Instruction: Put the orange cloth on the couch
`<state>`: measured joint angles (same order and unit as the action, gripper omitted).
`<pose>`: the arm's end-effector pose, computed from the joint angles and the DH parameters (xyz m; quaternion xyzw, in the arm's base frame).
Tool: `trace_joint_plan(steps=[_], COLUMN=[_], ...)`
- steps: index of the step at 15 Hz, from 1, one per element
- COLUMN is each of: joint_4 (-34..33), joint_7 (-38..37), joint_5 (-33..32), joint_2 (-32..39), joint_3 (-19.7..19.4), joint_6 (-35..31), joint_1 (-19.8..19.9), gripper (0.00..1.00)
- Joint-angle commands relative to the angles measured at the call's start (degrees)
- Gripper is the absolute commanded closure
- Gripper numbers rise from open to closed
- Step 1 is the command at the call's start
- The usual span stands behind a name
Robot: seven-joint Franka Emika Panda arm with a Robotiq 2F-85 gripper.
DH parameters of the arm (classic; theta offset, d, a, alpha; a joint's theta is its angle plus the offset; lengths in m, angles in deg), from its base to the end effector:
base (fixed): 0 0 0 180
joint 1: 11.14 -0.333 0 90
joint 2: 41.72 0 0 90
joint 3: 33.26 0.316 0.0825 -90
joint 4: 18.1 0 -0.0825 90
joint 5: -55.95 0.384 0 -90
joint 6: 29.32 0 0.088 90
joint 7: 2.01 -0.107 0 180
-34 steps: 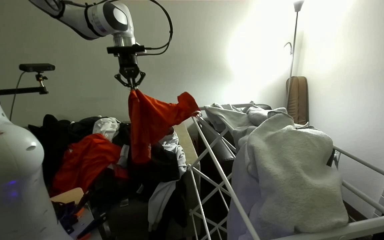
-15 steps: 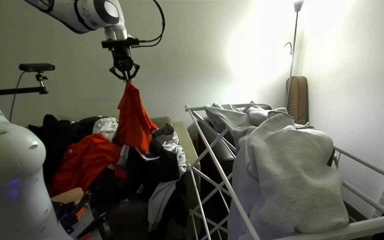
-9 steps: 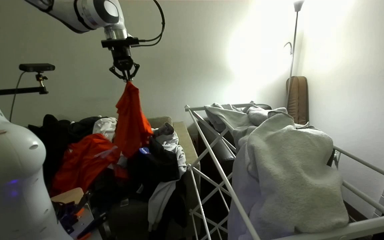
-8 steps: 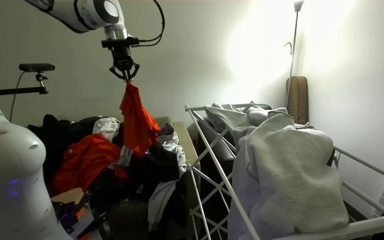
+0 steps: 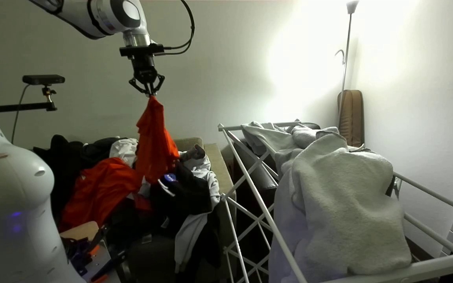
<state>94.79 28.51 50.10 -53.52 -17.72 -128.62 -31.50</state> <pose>0.4011 0.2904 0.5536 0.8307 0.5509 -0.0161 0.0783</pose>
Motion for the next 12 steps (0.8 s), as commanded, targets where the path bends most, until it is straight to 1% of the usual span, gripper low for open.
trace_joint_plan(steps=[1,8,9,12], joint_4=[-0.2,-0.2,-0.2,-1.6], joint_7=[0.0,0.0,0.0,0.5], joint_5=[0.0,0.0,0.0,-0.3], joint_2=[0.1,0.1,0.1,1.5], joint_3=[0.3,0.3,0.3,0.9], joint_6=[0.2,0.2,0.2,0.2], joint_1=[0.3,0.3,0.3,-0.2], gripper=[0.97,0.97,0.99,0.99])
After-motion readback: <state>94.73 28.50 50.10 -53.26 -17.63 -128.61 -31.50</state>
